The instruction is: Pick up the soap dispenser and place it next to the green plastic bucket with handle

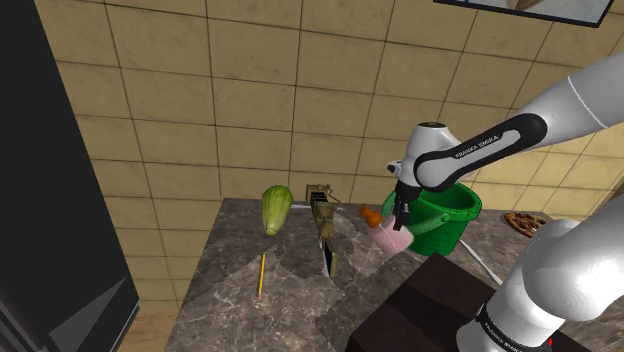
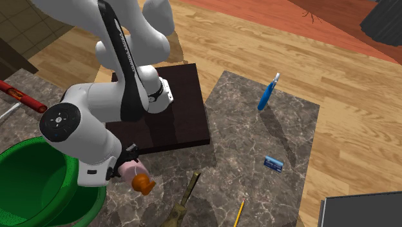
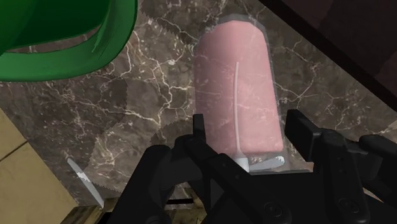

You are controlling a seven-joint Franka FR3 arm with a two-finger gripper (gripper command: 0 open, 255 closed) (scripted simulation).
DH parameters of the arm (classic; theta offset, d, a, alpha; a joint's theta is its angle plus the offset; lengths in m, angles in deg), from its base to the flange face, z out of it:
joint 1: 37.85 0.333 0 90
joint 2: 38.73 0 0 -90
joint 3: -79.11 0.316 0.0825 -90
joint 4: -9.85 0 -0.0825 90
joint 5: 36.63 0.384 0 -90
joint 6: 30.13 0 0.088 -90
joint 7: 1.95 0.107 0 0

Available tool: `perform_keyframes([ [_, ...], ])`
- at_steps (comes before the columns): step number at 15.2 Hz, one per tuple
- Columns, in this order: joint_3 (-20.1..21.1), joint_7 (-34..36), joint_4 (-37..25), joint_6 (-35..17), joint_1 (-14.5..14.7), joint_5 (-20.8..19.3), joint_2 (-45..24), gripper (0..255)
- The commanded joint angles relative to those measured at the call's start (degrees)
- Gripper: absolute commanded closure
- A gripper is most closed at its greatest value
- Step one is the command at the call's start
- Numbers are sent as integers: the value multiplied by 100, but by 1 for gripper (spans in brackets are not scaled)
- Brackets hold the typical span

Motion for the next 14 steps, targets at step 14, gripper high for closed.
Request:
perform_keyframes([
  [14,-161,-133,220,-1691,151,220,-1475,255],
])
